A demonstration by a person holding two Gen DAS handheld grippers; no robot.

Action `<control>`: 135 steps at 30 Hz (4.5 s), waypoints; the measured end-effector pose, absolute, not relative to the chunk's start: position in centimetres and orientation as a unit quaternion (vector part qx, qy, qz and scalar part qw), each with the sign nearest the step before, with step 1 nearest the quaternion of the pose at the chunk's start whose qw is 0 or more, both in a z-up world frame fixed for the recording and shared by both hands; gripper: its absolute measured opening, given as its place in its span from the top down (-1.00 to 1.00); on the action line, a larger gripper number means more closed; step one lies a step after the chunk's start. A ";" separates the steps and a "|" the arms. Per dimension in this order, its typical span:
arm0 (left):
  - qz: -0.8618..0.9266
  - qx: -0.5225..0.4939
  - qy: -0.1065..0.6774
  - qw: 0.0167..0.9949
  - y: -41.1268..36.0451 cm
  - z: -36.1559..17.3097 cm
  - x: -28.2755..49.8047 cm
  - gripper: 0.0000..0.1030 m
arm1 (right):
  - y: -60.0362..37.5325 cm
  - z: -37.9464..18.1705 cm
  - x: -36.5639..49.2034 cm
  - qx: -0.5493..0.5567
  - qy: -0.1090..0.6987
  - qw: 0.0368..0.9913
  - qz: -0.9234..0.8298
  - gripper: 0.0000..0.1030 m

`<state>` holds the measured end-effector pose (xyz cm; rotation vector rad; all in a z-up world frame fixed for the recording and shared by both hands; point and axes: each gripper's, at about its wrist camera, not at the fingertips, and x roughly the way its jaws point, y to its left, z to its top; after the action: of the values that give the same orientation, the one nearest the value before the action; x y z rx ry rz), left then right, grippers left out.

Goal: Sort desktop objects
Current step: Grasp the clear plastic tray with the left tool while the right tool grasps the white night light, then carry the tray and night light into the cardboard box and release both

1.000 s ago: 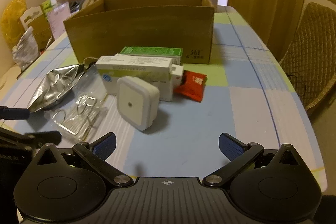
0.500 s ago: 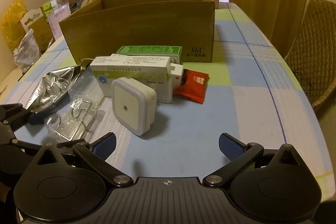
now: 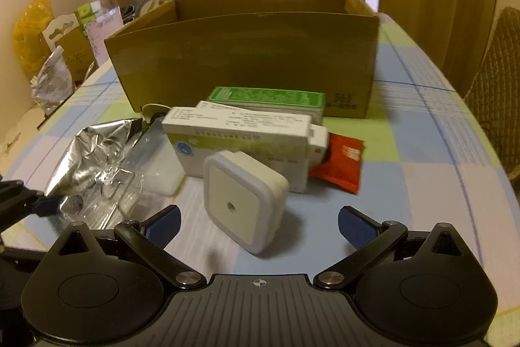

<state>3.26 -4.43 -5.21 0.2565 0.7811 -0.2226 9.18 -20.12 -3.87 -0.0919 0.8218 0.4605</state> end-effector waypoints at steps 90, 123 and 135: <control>-0.134 0.072 0.309 0.939 -4.3 1.5 4.0 -0.01 | -22.4 3.1 9.9 -0.044 0.316 0.933 0.166 -0.23; -0.120 0.076 0.331 0.933 -2.9 2.7 27.4 -0.01 | -13.5 1.9 31.1 -0.114 0.384 0.885 0.239 -0.23; -0.119 0.076 0.347 0.927 -3.1 1.2 28.5 -0.02 | -13.5 0.9 31.6 -0.116 0.395 0.880 0.237 -0.23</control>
<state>28.48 -3.11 1.17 0.1553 0.7123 -0.2449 31.58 -13.48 0.88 -0.2420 0.8232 0.4947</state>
